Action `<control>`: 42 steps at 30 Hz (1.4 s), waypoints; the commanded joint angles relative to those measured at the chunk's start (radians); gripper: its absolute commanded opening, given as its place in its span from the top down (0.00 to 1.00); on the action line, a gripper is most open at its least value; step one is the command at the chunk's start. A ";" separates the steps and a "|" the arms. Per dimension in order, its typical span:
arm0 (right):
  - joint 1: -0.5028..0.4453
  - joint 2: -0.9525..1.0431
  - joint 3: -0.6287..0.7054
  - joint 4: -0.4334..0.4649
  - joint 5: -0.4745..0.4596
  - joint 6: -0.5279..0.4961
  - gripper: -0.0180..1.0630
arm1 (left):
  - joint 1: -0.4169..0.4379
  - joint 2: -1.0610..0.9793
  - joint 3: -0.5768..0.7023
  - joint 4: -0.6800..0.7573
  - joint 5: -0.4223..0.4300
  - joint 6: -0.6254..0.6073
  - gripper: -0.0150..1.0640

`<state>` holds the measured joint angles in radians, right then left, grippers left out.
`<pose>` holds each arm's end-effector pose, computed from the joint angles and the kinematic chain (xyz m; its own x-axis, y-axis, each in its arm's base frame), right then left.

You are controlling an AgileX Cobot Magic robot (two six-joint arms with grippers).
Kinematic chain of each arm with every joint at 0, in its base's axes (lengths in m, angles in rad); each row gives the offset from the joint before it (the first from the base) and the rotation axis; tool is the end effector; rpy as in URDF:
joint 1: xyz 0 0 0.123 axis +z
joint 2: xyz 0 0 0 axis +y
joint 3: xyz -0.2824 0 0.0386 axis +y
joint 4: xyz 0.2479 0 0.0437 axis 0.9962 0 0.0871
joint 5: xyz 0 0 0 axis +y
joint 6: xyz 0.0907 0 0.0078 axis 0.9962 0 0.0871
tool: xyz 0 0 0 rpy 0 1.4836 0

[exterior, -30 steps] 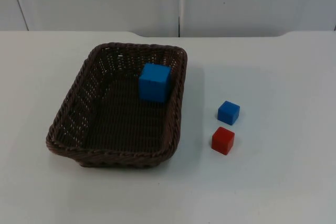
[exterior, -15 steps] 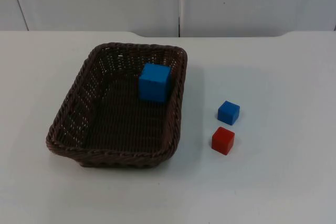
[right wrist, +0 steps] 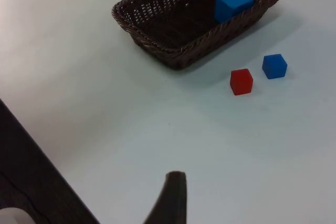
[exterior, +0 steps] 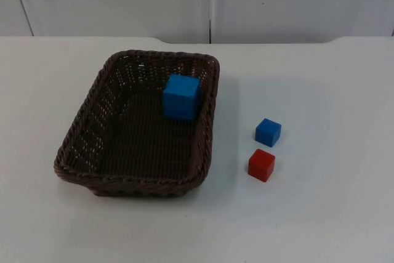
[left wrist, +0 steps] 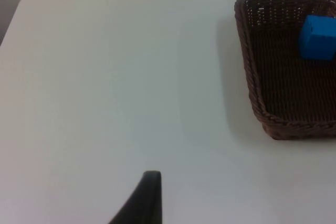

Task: Pick up the basket with the left hand and place the largest block into the basket with the right hand.

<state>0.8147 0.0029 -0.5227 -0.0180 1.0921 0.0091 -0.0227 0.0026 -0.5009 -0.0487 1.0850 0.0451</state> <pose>-0.0047 -0.0071 0.2809 -0.3205 -0.3386 -0.8847 -0.7175 0.6966 -0.0067 -0.0057 -0.0038 0.2756 -0.4770 0.0332 -0.8783 0.0711 0.9975 -0.0010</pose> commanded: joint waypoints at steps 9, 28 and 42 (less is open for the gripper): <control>-0.003 -0.003 0.007 -0.032 -0.013 0.000 0.28 | -0.007 -0.003 0.006 0.004 -0.012 -0.008 0.01; -0.003 -0.003 0.007 -0.006 -0.013 -0.001 0.01 | -0.007 -0.003 0.006 0.004 -0.012 -0.005 0.01; -0.003 -0.003 0.007 0.000 -0.013 -0.001 0.01 | -0.007 -0.003 0.006 0.005 -0.012 -0.005 0.01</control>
<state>0.8147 0.0029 -0.5227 -0.0195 1.0904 0.0091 -0.0227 0.0026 -0.5009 -0.0487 1.0850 0.0451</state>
